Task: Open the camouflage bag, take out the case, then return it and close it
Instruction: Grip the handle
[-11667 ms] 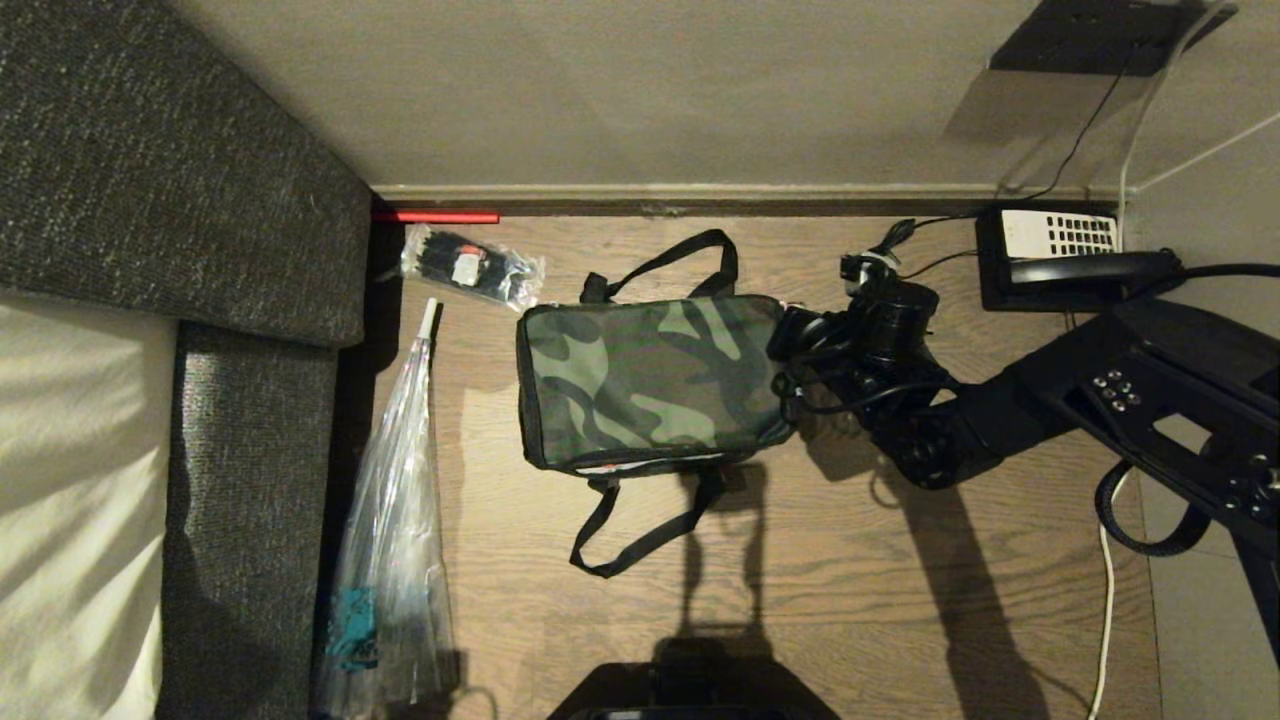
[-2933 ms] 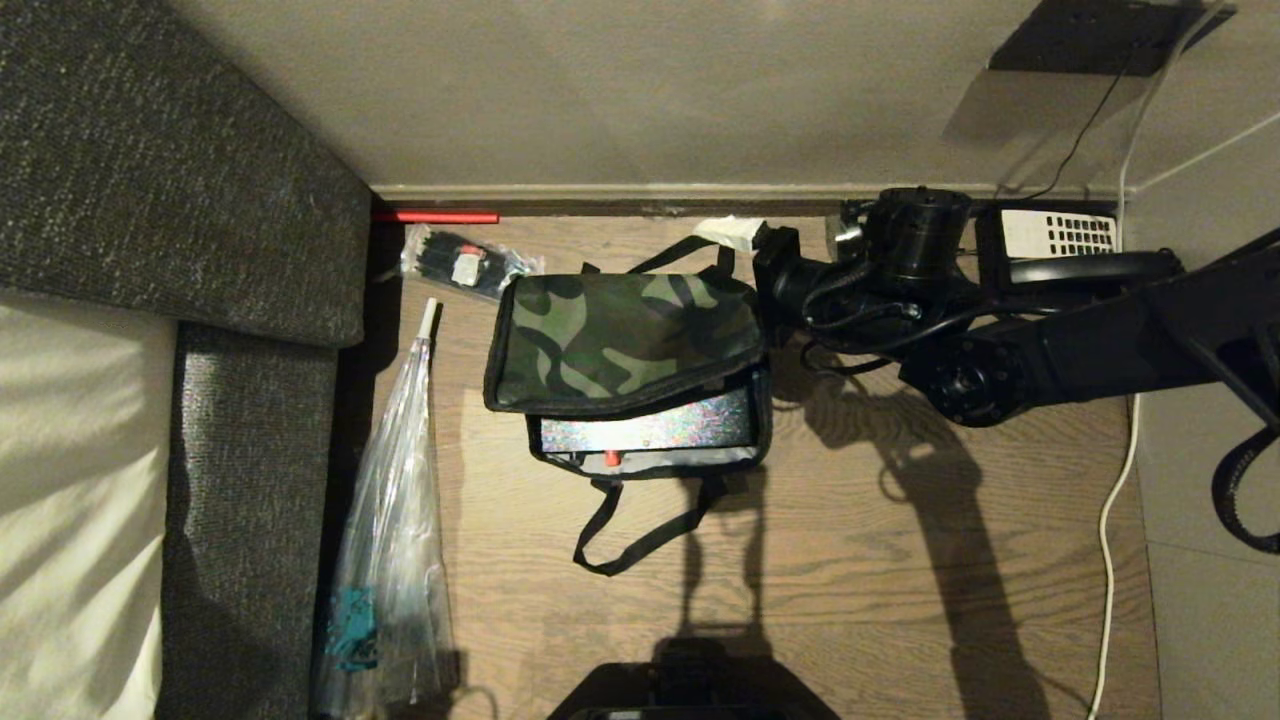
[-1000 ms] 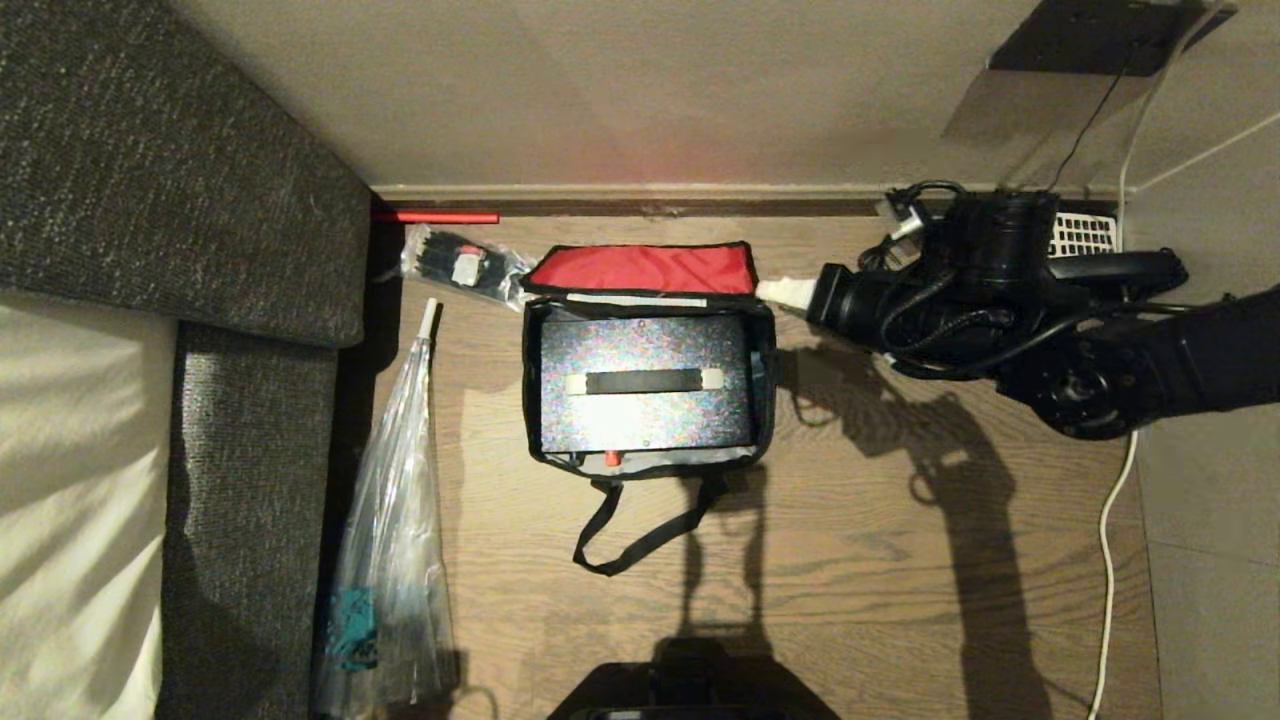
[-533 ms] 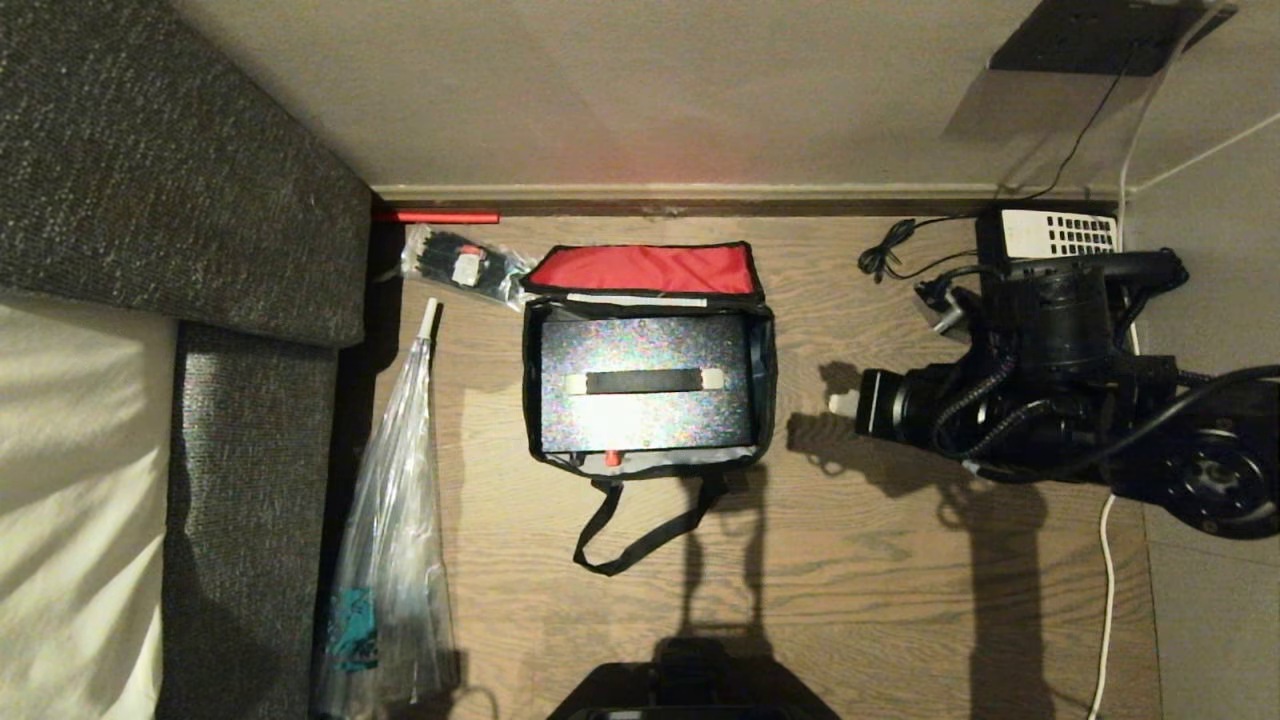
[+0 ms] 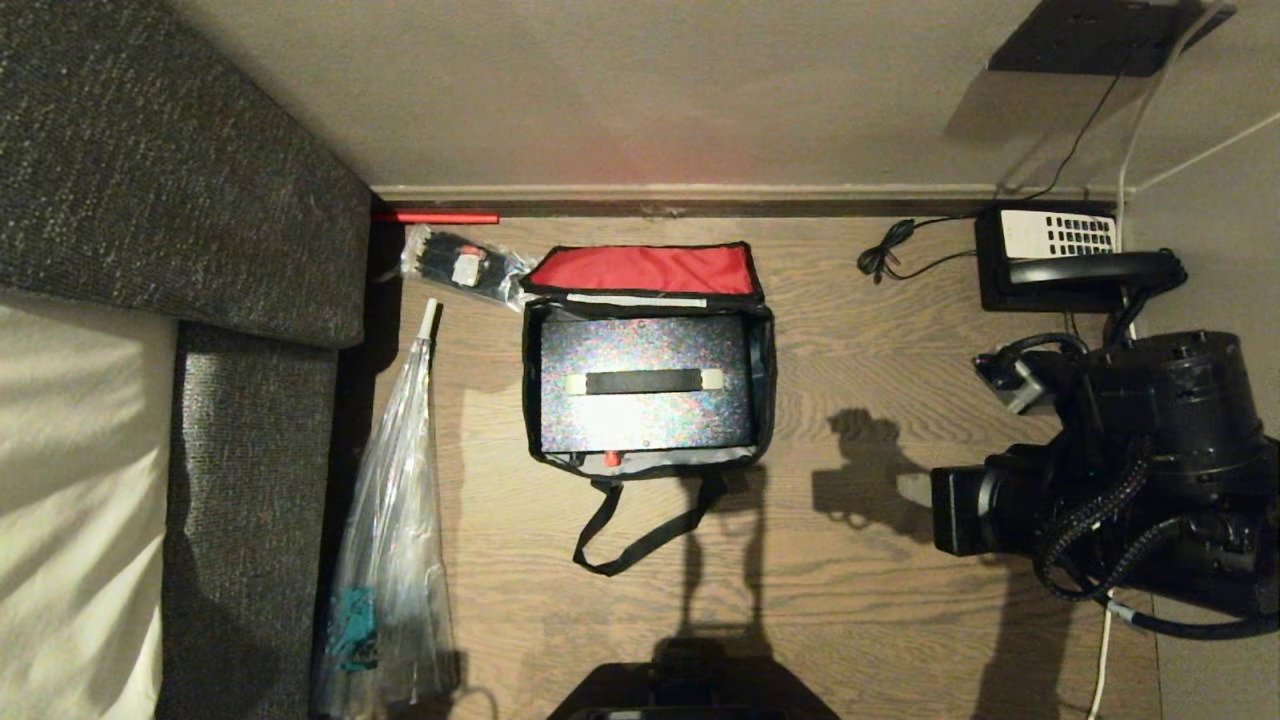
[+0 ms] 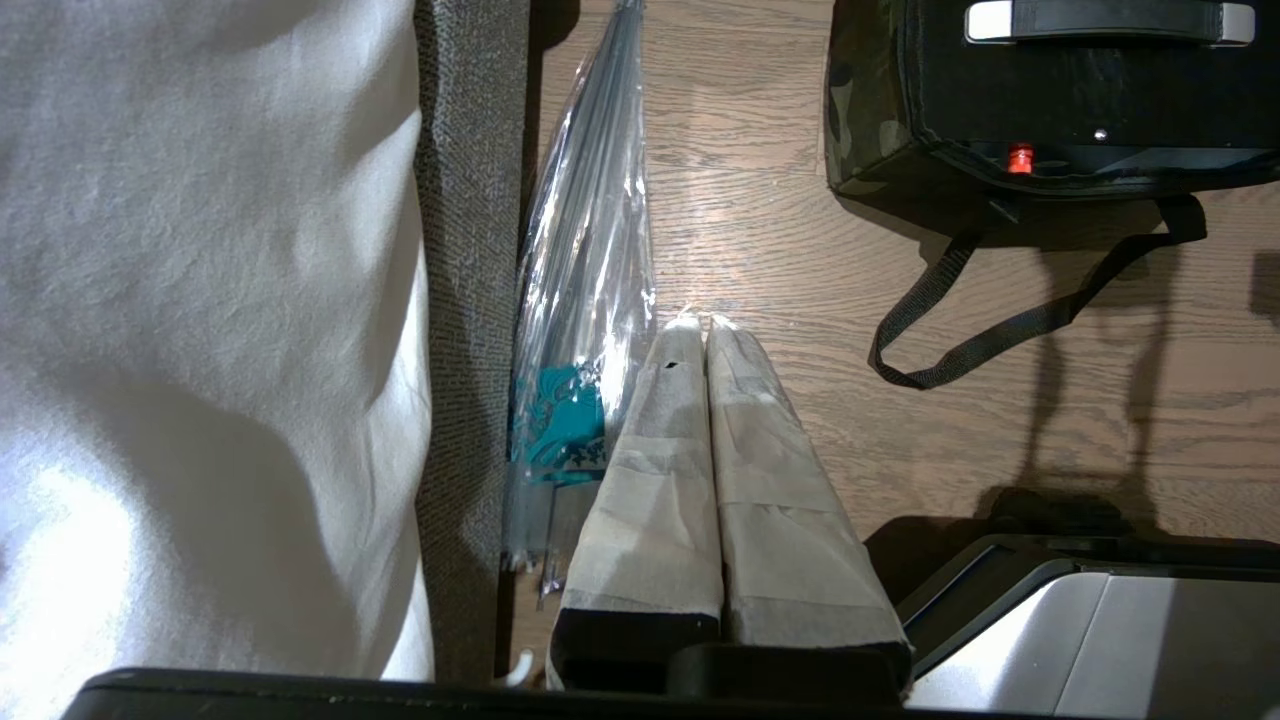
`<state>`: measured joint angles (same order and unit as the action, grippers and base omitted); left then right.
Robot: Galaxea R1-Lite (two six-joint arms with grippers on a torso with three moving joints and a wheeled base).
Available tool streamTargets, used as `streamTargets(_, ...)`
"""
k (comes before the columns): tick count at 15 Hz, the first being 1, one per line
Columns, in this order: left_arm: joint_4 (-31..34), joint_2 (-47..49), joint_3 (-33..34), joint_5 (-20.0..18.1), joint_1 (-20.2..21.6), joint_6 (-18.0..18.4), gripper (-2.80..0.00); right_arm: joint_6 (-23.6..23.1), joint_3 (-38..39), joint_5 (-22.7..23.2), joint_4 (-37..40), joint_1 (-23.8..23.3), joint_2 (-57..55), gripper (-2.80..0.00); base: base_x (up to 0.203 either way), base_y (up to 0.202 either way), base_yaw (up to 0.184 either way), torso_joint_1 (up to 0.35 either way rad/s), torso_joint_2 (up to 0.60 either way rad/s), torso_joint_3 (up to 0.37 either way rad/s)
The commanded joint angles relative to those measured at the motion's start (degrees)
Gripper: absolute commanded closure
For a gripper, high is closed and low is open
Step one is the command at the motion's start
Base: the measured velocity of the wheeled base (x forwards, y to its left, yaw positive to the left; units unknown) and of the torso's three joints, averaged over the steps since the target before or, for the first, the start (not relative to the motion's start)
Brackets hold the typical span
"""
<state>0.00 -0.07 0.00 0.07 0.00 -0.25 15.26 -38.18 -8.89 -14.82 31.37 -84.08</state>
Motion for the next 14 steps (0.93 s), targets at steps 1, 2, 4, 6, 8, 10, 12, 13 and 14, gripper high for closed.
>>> streamTargets(1,0.0,0.07,0.09,0.01,0.0,-0.02,0.0,-1.35,1.15,-4.87,0.29,3.44,1.59,0.0,0.0,0.0,0.0,0.0,0.0,0.0)
streamTargets(2,0.0,0.07,0.09,0.01,0.0,-0.02,0.0,-1.99,1.48,-8.75,0.46,6.15,0.75,0.0,0.0,0.0,0.0,0.0,0.0,0.0)
streamTargets(4,0.0,0.07,0.08,0.01,0.0,-0.02,0.0,-3.63,2.24,-13.76,0.29,10.95,-2.62,0.0,0.0,0.0,0.0,0.0,0.0,0.0)
streamTargets(6,0.0,0.07,0.09,0.01,0.0,-0.02,0.0,-6.89,1.48,-14.76,-0.51,14.86,-5.53,0.0,0.0,0.0,0.0,0.0,0.0,0.0)
streamTargets(8,0.0,0.07,0.07,0.01,0.0,-0.02,0.0,-13.17,-0.13,-14.91,-2.13,17.35,-8.27,0.0,0.0,0.0,0.0,0.0,0.0,0.0)
streamTargets(10,0.0,0.07,0.08,0.01,0.0,-0.02,0.0,-16.2,-0.81,-14.99,-5.21,19.39,-11.04,0.0,0.0,0.0,0.0,0.0,0.0,0.0)
streamTargets(12,0.0,0.07,0.06,0.01,0.0,-0.02,0.0,-16.97,-0.77,-14.99,-7.84,21.2,-13.13,0.0,0.0,0.0,0.0,0.0,0.0,0.0)
streamTargets(13,0.0,0.07,0.09,0.01,0.0,-0.02,0.0,-18.47,-1.17,-15.04,-8.47,21.44,-14.53,0.0,0.0,0.0,0.0,0.0,0.0,0.0)
streamTargets(14,0.0,0.07,0.01,0.01,0.0,-0.02,0.0,-20.17,-2.0,-15.44,-9.21,21.83,-15.5,0.0,0.0,0.0,0.0,0.0,0.0,0.0)
